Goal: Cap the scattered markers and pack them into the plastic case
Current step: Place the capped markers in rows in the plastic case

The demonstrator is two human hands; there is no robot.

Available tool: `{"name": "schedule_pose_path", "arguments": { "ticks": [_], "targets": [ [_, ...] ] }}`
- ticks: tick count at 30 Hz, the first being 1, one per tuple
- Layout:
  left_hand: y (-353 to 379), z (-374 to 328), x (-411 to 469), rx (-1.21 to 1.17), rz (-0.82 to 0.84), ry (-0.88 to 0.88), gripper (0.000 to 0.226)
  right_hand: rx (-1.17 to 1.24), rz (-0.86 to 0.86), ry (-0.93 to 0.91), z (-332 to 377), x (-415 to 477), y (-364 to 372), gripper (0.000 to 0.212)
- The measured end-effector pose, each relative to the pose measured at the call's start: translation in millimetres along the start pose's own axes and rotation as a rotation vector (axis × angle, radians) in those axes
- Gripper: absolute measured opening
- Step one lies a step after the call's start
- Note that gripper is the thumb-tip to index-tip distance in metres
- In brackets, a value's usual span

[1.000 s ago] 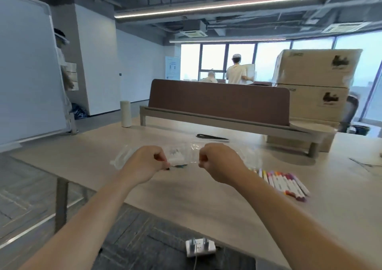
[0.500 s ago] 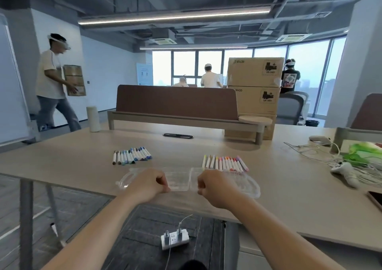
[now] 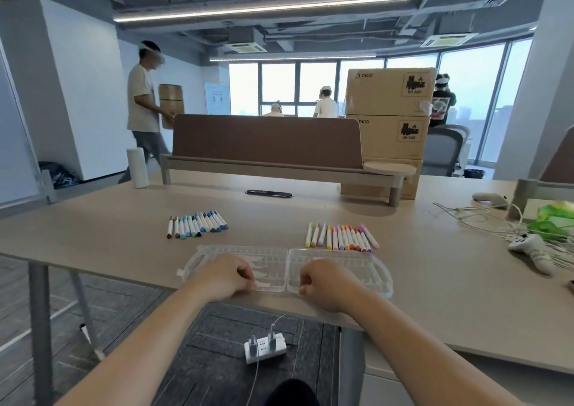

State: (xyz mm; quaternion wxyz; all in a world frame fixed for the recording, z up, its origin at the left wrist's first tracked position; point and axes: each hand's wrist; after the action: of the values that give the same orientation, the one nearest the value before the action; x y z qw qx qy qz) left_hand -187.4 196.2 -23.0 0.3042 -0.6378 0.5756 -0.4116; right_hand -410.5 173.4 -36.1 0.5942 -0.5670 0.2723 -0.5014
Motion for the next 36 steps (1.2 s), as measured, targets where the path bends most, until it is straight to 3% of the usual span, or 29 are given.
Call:
{"name": "schedule_pose_path", "arguments": {
  "ticks": [9,17,19,21,26,28,33,36],
  "targets": [
    [6,-37,22,-0.193,-0.062,0.021,0.024,0.082,-0.018,0.108,-15,4,-26,0.030],
    [40,-86,82,-0.253,-0.094,0.060,0.027,0.019,-0.269,0.410,-108,53,-27,0.034],
    [49,-98,101,-0.239,-0.084,0.083,0.028,-0.016,-0.312,0.489,-134,75,-25,0.026],
    [57,-111,121,-0.243,-0.072,0.119,0.028,-0.097,-0.237,0.528,-156,99,-20,0.017],
    [72,-129,162,-0.264,-0.033,0.148,0.026,-0.230,-0.067,0.516,-182,138,-13,0.019],
    [76,-133,171,-0.260,-0.032,0.157,0.027,-0.238,-0.026,0.527,-186,143,-11,0.005],
    [84,-141,178,-0.254,-0.008,0.143,0.023,-0.220,0.068,0.587,-190,150,-11,0.025],
    [86,-146,180,-0.272,-0.015,0.131,0.024,-0.234,0.082,0.558,-190,149,-11,0.020]
  ]
}}
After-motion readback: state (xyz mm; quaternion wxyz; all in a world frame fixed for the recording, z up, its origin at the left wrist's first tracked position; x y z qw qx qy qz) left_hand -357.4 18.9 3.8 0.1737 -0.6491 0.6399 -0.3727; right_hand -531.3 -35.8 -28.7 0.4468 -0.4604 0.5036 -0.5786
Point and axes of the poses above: each hand's wrist, its own x-axis towards the middle knuckle, its own y-axis out of the palm, z = x × y, and after that the axes turned 13 degrees about -z, right-handed
